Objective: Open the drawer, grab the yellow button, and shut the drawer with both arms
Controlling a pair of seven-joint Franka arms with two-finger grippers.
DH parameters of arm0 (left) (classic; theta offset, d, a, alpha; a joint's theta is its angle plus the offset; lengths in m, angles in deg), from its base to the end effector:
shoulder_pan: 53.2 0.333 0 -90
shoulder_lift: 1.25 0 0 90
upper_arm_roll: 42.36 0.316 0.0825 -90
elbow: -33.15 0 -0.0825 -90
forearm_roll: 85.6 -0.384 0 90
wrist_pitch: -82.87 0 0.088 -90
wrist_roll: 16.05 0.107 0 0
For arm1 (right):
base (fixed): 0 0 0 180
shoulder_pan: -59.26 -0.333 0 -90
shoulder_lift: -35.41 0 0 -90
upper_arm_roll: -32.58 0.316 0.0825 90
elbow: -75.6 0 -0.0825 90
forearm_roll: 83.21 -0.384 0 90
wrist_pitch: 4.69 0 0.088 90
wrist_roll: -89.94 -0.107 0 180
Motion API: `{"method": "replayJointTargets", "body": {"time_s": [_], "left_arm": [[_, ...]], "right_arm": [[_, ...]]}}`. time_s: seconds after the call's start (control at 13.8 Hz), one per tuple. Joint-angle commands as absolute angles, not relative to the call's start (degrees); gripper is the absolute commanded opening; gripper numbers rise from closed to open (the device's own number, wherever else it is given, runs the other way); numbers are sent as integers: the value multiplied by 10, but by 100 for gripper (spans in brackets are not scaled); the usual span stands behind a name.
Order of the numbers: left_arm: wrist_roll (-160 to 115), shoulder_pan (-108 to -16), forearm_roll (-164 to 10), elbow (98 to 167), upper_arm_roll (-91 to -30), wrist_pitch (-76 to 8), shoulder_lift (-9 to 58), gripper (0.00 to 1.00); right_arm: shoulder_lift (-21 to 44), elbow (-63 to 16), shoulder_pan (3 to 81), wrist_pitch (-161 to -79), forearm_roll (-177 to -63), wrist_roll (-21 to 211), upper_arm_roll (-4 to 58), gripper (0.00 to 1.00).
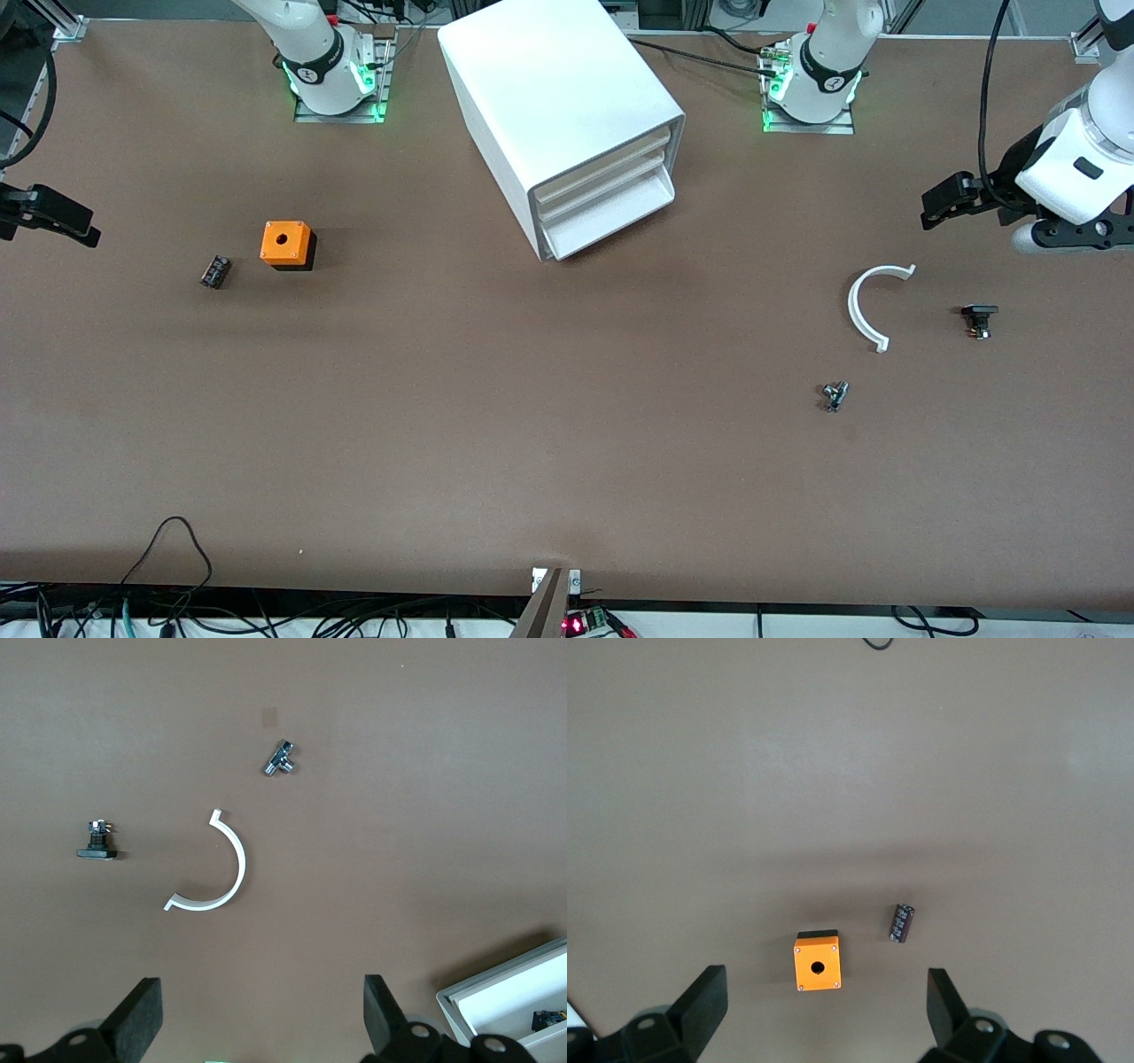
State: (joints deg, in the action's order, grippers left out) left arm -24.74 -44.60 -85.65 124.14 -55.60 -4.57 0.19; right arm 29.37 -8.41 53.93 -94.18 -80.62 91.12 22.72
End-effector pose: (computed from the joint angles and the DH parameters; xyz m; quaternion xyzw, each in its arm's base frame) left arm 0.5541 -0.0433 0.5991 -0.9984 -0.0352 0.0432 0.0026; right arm 0.5841 -0.0455 0.6139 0.9991 -0.0289 -0.0057 0.0314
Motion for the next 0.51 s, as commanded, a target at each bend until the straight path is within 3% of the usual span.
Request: {"method": "replayJointTargets", "body": {"time_s": [0.0,0.44], "left_arm": [[-240,-442,-847,1231,-559,-45,7,100],[-241,-442,-847,1231,-559,-45,7,100]], "right_arm": [[332,-137,556,-967,-805,914,248,100],[361,-167,561,-960,-807,921,258,100]]}}
